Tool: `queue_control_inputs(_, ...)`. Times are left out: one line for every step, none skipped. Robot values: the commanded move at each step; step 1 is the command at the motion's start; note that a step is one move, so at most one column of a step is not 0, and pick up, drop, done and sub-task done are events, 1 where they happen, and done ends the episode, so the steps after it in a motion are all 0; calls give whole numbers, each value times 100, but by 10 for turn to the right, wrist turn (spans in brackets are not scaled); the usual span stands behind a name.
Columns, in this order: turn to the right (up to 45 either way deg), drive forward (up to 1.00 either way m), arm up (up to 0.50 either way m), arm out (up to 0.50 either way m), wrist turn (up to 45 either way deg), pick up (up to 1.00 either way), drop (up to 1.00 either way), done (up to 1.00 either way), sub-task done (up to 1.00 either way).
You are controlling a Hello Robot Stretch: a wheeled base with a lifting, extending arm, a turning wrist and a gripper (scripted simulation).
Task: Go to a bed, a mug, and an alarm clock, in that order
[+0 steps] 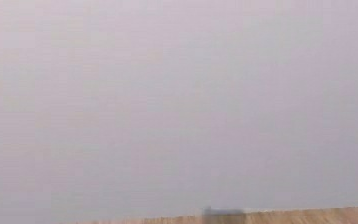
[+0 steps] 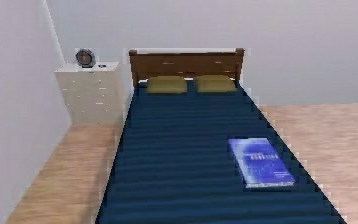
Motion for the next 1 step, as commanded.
queue_control_inputs(-30,0,0,0,0,0,0,0,0)
